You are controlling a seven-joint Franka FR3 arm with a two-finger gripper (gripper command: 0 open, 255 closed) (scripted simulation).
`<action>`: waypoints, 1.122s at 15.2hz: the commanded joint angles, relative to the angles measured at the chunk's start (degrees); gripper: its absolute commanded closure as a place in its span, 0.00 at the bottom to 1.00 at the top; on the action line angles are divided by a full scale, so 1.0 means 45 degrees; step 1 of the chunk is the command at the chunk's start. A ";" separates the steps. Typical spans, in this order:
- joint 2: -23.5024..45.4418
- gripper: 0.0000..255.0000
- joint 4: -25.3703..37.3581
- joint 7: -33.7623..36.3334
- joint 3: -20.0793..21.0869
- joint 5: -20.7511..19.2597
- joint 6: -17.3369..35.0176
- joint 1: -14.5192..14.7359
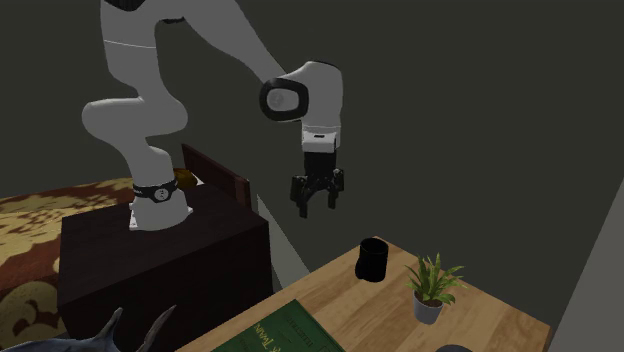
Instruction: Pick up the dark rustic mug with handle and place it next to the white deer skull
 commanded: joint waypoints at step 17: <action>0.7668 0.00 0.6716 0.2348 -0.1023 -0.1956 0.0315 0.2681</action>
